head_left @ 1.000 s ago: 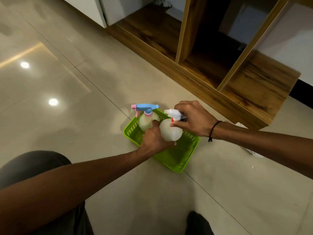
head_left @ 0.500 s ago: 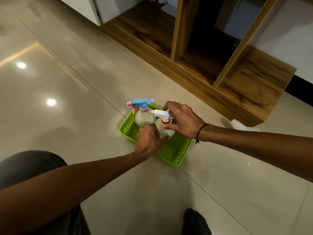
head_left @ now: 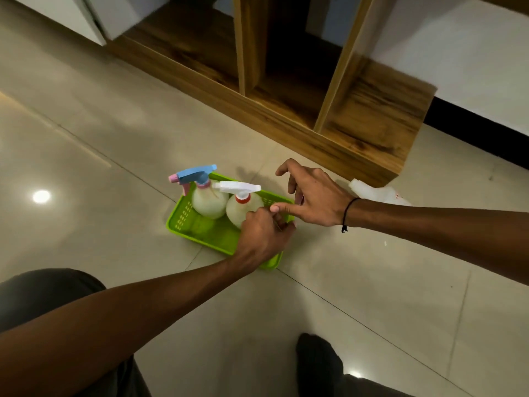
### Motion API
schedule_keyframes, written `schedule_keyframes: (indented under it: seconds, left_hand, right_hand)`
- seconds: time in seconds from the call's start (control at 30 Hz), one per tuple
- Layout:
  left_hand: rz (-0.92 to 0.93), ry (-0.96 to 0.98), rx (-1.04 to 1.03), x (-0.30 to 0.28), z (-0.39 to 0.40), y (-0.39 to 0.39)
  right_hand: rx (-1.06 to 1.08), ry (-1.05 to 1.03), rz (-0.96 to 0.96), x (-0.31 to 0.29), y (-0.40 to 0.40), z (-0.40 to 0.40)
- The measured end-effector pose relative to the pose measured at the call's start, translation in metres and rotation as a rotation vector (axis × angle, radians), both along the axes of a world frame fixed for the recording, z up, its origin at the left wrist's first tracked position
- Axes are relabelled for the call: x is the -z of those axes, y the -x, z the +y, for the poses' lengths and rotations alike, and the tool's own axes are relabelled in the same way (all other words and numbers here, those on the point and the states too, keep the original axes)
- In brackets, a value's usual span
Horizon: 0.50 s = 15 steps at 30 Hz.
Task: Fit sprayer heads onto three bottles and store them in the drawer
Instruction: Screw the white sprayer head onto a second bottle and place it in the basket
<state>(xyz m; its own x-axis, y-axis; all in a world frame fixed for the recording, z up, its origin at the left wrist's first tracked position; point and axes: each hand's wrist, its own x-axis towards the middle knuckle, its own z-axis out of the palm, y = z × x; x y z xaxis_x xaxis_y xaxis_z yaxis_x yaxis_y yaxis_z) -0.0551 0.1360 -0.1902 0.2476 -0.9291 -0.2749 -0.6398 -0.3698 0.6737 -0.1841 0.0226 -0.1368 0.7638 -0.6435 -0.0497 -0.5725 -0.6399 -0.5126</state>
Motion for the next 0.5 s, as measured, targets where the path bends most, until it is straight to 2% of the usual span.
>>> schedule_keyframes:
  seconds: [0.13, 0.33, 0.4, 0.5]
  left_hand:
    - [0.101, -0.013, 0.036, -0.001, -0.011, 0.018]
    - [0.218, -0.024, 0.067, 0.007, -0.032, 0.05]
    - [0.253, -0.02, 0.077, 0.009, -0.039, 0.059]
    - [0.27, 0.001, 0.092, 0.009, -0.049, 0.069]
  right_hand:
    - [0.121, -0.002, 0.018, 0.0, 0.033, -0.004]
    - [0.492, -0.072, 0.112, 0.016, 0.09, -0.015]
    - [0.57, -0.044, 0.173, 0.02, 0.107, -0.021]
    - [0.572, 0.1, 0.327, 0.026, 0.128, -0.029]
